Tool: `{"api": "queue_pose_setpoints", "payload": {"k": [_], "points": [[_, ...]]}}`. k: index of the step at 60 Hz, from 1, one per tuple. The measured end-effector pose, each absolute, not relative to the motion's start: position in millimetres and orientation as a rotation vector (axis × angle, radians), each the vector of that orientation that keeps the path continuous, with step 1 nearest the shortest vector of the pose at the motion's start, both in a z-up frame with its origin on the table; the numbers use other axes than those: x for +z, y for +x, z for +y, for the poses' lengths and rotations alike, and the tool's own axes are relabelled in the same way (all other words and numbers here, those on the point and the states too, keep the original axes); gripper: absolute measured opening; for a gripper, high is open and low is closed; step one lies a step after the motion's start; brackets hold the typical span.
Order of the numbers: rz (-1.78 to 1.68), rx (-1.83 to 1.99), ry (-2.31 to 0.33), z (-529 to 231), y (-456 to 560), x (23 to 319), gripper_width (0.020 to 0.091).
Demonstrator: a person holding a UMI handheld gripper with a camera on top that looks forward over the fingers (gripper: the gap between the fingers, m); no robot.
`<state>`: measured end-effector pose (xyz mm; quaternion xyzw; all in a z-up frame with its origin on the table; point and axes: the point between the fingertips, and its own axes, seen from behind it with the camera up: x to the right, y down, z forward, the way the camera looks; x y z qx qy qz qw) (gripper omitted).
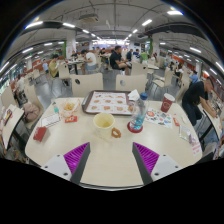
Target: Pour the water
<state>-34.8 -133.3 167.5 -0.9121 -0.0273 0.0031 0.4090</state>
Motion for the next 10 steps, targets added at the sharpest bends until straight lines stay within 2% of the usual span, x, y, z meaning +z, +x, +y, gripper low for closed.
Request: {"api": "queue_pose_setpoints", "payload": {"k": [10], "points": [[-0.034, 0.011, -2.278, -129.2, -34.2, 173.6, 0.0851]]}}
